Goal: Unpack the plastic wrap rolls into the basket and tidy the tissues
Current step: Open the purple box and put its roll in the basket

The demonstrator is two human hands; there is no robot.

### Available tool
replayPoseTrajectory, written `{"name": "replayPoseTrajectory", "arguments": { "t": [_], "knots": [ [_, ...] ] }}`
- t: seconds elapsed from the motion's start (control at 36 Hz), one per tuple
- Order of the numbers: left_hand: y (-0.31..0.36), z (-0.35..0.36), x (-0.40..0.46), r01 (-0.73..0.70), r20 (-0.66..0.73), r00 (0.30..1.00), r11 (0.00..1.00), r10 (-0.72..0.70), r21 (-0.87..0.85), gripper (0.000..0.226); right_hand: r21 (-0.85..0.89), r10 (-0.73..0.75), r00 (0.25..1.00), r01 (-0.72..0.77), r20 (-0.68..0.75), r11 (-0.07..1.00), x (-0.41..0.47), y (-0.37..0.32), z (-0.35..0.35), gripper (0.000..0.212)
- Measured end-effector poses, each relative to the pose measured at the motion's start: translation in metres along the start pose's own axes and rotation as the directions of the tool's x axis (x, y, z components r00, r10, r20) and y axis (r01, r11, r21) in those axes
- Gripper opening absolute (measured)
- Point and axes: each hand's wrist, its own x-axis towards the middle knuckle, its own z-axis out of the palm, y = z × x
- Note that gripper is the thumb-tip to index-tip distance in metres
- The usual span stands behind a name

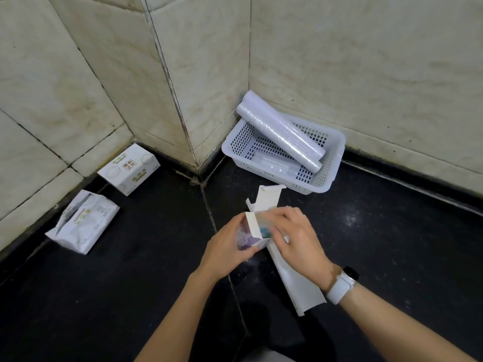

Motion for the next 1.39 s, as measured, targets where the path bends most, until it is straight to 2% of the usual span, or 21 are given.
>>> {"name": "replayPoseTrajectory", "arguments": {
  "t": [0.06,0.11,0.19,0.25,0.47,0.53,0.58,0.61,0.72,0.78,0.89,0.94,1.06,1.14,1.25,1.39],
  "knots": [
    [-0.001,0.001,0.0,0.004,-0.021,1.0,1.0,-0.004,0.001,0.074,-0.118,0.157,0.987,-0.157,-0.012,0.98,0.005,0.001,-0.003,0.03],
    [-0.003,0.002,0.0,-0.003,-0.022,1.0,1.0,0.003,0.002,0.071,-0.226,0.264,0.962,-0.242,0.072,0.944,0.01,0.002,-0.005,0.044],
    [-0.008,0.003,0.001,-0.018,-0.021,1.0,0.999,0.019,0.051,0.061,-0.282,0.317,0.931,-0.26,0.179,0.923,0.017,0.002,-0.01,0.064],
    [-0.011,0.001,0.003,-0.028,-0.027,0.999,0.995,0.031,0.099,0.059,-0.322,0.343,0.903,-0.254,0.258,0.912,0.021,0.003,-0.014,0.067],
    [-0.013,-0.007,0.004,-0.06,0.009,0.998,0.985,0.06,0.159,0.059,-0.319,0.398,0.813,-0.277,0.425,0.906,0.032,0.003,-0.011,0.058],
    [-0.011,-0.006,0.005,-0.068,0.022,0.998,0.984,0.065,0.164,0.057,-0.327,0.406,0.798,-0.277,0.446,0.904,0.031,0.004,-0.007,0.047],
    [-0.01,-0.006,0.005,-0.073,0.029,0.997,0.981,0.068,0.182,0.059,-0.316,0.38,0.82,-0.258,0.429,0.913,0.027,0.007,-0.001,0.027],
    [-0.01,-0.006,0.005,-0.075,0.028,0.997,0.978,0.071,0.197,0.06,-0.297,0.361,0.838,-0.251,0.409,0.921,0.025,0.009,0.001,0.021],
    [-0.008,-0.008,0.009,-0.107,0.001,0.994,0.961,0.11,0.255,0.063,-0.2,0.288,0.911,-0.236,0.296,0.951,0.012,0.016,0.008,0.024],
    [-0.008,-0.011,0.013,-0.117,-0.026,0.991,0.947,0.131,0.298,0.064,-0.099,0.251,0.945,-0.235,0.208,0.967,0.008,0.022,0.007,0.019],
    [-0.013,-0.018,0.017,-0.029,-0.101,0.991,0.892,0.083,0.451,0.07,0.101,0.295,0.954,-0.298,0.047,0.949,0.004,0.032,-0.007,0.016],
    [-0.018,-0.019,0.019,0.049,-0.131,0.991,0.846,0.025,0.531,0.073,0.157,0.359,0.933,-0.351,-0.024,0.923,0.002,0.04,-0.015,0.011],
    [-0.025,-0.018,0.022,0.231,-0.17,0.972,0.751,-0.159,0.618,0.076,0.253,0.515,0.852,-0.48,-0.093,0.84,0.0,0.059,-0.028,0.017],
    [-0.03,-0.017,0.023,0.341,-0.167,0.937,0.699,-0.308,0.629,0.076,0.353,0.569,0.808,-0.494,-0.153,0.795,0.005,0.069,-0.034,0.01],
    [-0.036,-0.017,0.028,0.437,-0.14,0.887,0.702,-0.44,0.562,0.072,0.546,0.642,0.751,-0.477,-0.154,0.689,0.016,0.076,-0.037,0.008],
    [-0.031,-0.019,0.041,0.511,-0.187,0.858,0.762,-0.478,0.399,0.078,0.708,0.698,0.713,-0.459,-0.068,0.537,0.029,0.084,-0.035,0.018]
  ]
}}
